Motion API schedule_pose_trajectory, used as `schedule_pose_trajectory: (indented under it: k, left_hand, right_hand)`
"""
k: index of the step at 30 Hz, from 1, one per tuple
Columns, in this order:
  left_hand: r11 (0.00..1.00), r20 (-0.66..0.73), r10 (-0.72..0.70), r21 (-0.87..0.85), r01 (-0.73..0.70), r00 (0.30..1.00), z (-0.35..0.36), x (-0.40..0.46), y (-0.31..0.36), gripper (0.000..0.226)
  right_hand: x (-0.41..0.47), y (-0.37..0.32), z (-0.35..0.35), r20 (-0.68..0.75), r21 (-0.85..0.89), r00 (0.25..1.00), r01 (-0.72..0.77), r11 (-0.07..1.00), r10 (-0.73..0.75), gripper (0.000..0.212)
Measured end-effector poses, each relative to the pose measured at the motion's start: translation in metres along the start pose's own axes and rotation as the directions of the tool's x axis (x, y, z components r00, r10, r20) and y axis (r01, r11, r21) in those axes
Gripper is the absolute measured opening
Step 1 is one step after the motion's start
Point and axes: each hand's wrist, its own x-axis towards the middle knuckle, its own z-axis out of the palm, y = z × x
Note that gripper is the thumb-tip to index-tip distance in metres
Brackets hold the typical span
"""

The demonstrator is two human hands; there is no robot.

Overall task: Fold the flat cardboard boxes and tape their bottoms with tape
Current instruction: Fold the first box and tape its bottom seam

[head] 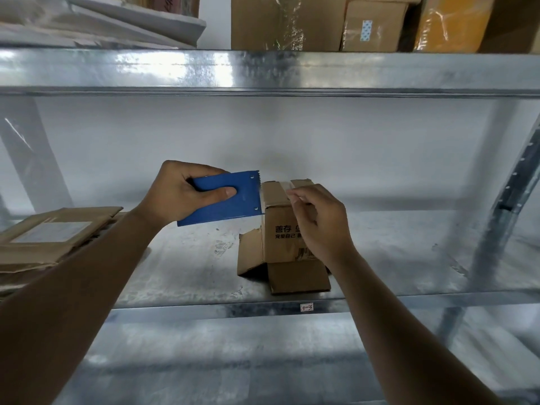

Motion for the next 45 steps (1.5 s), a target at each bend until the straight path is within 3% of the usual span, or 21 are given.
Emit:
schedule_pose_trajectory:
  k: [2,6,10,15,20,27,29,31,34,39,42,45]
  left_hand:
    - [1.000,-0.021,0.026,0.002,-0.026,0.999,0.000,0.002,0.004,0.034]
    - [0.999,-0.015,0.047,-0.011,-0.047,0.999,0.000,0.004,0.011,0.033]
    - [0.995,-0.030,0.032,-0.096,-0.035,0.999,0.001,0.005,0.019,0.025]
    - [0.988,-0.038,0.004,-0.152,-0.010,0.999,0.001,0.000,0.028,0.026]
    - [0.975,-0.070,-0.055,-0.220,0.038,0.996,0.002,-0.005,0.039,0.020]
    - [0.959,-0.102,-0.093,-0.278,0.062,0.990,0.003,-0.009,0.044,0.018]
    - [0.955,-0.094,-0.088,-0.290,0.058,0.992,0.005,-0.008,0.046,0.027]
    - [0.954,-0.083,-0.091,-0.292,0.063,0.992,0.006,-0.007,0.047,0.037]
    - [0.957,-0.069,-0.089,-0.284,0.066,0.994,0.007,-0.006,0.047,0.039]
    - [0.973,-0.044,-0.091,-0.216,0.079,0.995,0.009,-0.001,0.043,0.014]
    - [0.994,0.008,-0.045,-0.102,0.046,0.999,0.010,0.006,0.043,0.022]
    - [1.000,0.054,-0.023,-0.019,0.025,0.998,0.009,0.014,0.045,0.027]
  right_hand:
    - [0.005,-0.011,0.002,0.035,0.166,0.997,-0.069,0.984,0.065,0.027]
    - [0.016,-0.039,0.000,0.290,0.445,0.940,-0.297,0.845,0.177,0.037]
    - [0.026,-0.049,-0.002,0.431,0.511,0.883,-0.407,0.757,0.184,0.045]
    - [0.029,-0.050,0.002,0.484,0.517,0.832,-0.523,0.678,0.272,0.048]
    - [0.023,-0.052,-0.004,0.418,0.604,0.878,-0.459,0.652,0.232,0.038]
    - [0.024,-0.054,-0.014,0.479,0.720,0.841,-0.541,0.435,0.252,0.033]
    - [0.024,-0.052,-0.017,0.488,0.726,0.826,-0.564,0.394,0.282,0.032]
    - [0.024,-0.052,-0.018,0.457,0.715,0.836,-0.548,0.433,0.303,0.026]
    - [0.022,-0.050,-0.019,0.374,0.662,0.875,-0.483,0.573,0.306,0.013]
    - [0.024,-0.047,-0.024,0.344,0.536,0.854,-0.519,0.666,0.390,0.024]
    - [0.027,-0.050,-0.027,0.319,0.399,0.860,-0.503,0.767,0.398,0.010]
    - [0.031,-0.047,-0.027,0.238,0.307,0.860,-0.507,0.805,0.451,0.019]
